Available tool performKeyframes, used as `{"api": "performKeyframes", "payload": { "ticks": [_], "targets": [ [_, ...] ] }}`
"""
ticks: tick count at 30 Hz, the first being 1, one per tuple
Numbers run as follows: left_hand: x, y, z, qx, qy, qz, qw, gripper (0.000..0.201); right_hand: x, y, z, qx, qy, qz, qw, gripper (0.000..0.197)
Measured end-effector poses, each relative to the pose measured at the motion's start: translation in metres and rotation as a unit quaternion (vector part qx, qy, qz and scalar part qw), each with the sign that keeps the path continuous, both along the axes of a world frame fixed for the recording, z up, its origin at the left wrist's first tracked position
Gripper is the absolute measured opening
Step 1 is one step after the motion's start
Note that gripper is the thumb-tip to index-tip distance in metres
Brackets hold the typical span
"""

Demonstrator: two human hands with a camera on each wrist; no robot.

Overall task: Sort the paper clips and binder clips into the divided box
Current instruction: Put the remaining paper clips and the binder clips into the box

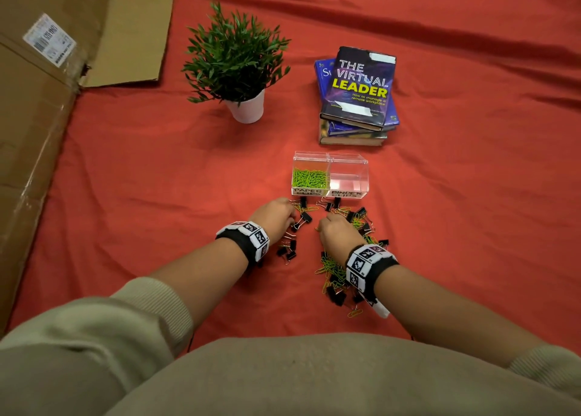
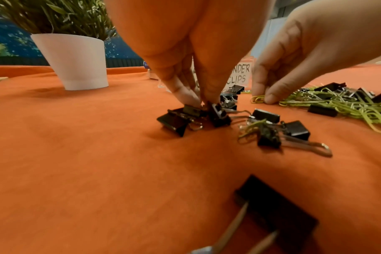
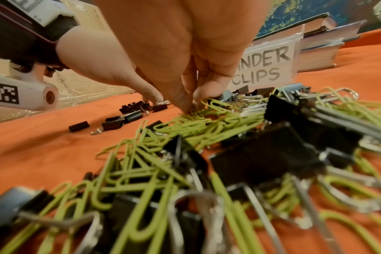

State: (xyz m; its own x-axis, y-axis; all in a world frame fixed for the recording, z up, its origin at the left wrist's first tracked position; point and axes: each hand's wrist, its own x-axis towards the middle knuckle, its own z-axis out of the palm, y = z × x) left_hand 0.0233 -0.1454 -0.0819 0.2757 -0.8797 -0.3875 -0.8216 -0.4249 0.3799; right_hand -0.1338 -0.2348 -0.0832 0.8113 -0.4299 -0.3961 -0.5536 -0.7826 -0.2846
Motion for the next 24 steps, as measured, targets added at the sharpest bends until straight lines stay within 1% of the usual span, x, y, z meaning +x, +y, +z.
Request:
{"api": "performKeyframes", "payload": {
  "ticks": [5, 6, 8, 9, 11, 13, 14, 17, 18, 19, 20, 21, 23, 24],
  "targets": [
    [0.002, 0.008, -0.002, 0.03, -0.045, -0.039, 0.998, 0.023, 0.002, -0.001, 0.011, 0.002, -0.001, -0.023, 1.0, 0.023],
    [0.002, 0.009, -0.002, 0.031, -0.055, -0.049, 0.997, 0.023, 0.002, -0.004, 0.013, 0.014, -0.015, -0.043, 0.999, 0.021],
    [0.002, 0.01, -0.001, 0.029, -0.064, -0.057, 0.996, 0.022, 0.005, -0.01, 0.018, 0.09, -0.059, -0.132, 0.985, 0.015],
    [0.002, 0.008, 0.0, 0.029, -0.064, -0.056, 0.996, 0.022, 0.007, -0.014, 0.02, 0.143, -0.083, -0.183, 0.969, 0.016],
    [0.001, 0.005, 0.0, 0.039, -0.059, -0.048, 0.996, 0.021, 0.011, -0.02, 0.023, 0.237, -0.119, -0.27, 0.926, 0.021],
    [0.002, 0.003, 0.0, 0.056, -0.047, -0.049, 0.996, 0.022, 0.016, -0.025, 0.027, 0.3, -0.134, -0.334, 0.883, 0.023],
    [0.002, 0.003, 0.0, 0.061, -0.04, -0.051, 0.996, 0.023, 0.019, -0.026, 0.03, 0.333, -0.143, -0.359, 0.86, 0.026],
    [0.002, 0.007, -0.002, 0.068, -0.031, -0.049, 0.996, 0.027, 0.029, -0.024, 0.033, 0.449, -0.179, -0.415, 0.771, 0.027],
    [0.002, 0.009, -0.001, 0.069, -0.031, -0.048, 0.996, 0.026, 0.031, -0.023, 0.032, 0.468, -0.183, -0.422, 0.755, 0.026],
    [0.002, 0.011, -0.002, 0.068, -0.029, -0.047, 0.996, 0.025, 0.033, -0.021, 0.032, 0.473, -0.181, -0.422, 0.752, 0.024],
    [0.001, 0.013, -0.002, 0.067, -0.026, -0.047, 0.996, 0.024, 0.034, -0.02, 0.03, 0.459, -0.173, -0.415, 0.766, 0.024],
    [0.001, 0.015, -0.002, 0.065, -0.021, -0.045, 0.997, 0.022, 0.034, -0.02, 0.027, 0.418, -0.161, -0.396, 0.802, 0.023],
    [0.001, 0.018, 0.0, 0.061, -0.015, -0.037, 0.997, 0.021, 0.033, -0.02, 0.024, 0.28, -0.13, -0.324, 0.894, 0.02],
    [0.001, 0.019, 0.001, 0.061, -0.016, -0.033, 0.997, 0.021, 0.031, -0.019, 0.022, 0.218, -0.117, -0.284, 0.926, 0.018]
  ]
}}
